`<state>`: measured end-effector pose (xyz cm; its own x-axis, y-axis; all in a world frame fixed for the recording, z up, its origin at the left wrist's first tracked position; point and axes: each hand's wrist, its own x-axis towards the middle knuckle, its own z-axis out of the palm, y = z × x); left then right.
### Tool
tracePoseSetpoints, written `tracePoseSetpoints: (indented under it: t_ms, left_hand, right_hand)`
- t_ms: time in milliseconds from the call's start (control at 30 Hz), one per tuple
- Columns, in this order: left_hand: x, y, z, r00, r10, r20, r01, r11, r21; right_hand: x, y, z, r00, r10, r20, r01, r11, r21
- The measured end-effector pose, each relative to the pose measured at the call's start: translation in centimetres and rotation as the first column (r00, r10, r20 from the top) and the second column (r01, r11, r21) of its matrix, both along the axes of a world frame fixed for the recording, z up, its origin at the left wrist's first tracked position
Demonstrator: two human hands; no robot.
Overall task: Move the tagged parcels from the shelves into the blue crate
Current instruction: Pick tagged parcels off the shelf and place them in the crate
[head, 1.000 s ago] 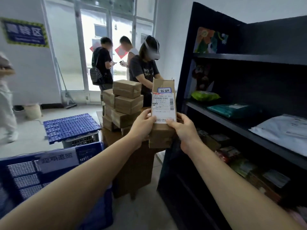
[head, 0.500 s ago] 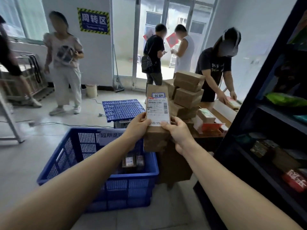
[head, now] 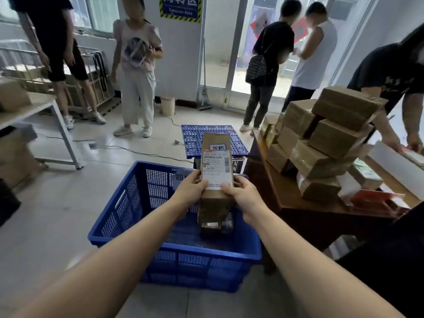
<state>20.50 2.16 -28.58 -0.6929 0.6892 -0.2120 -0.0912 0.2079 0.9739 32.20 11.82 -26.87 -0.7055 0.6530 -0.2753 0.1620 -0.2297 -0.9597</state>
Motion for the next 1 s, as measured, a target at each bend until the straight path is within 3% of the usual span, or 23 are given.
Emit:
tracePoseSetpoints:
  t_ms: [533,1000]
  left_hand:
    - [-14.6,7.7,-11.9,0.993,0.004,0.114,0.017,0.983,-0.183]
    - [-25.4,13.6,-23.7,0.986,-0.04,0.163,0.108,0.895,-0.432]
  right_hand:
    - [-15.2,8.8,-11.3,0.956,0.103,0.276,-0.081,0.993,-0.088]
    - [-25.7,13.6,-23.0,0.908,0.077,0.412,0.004,0.981,-0.194]
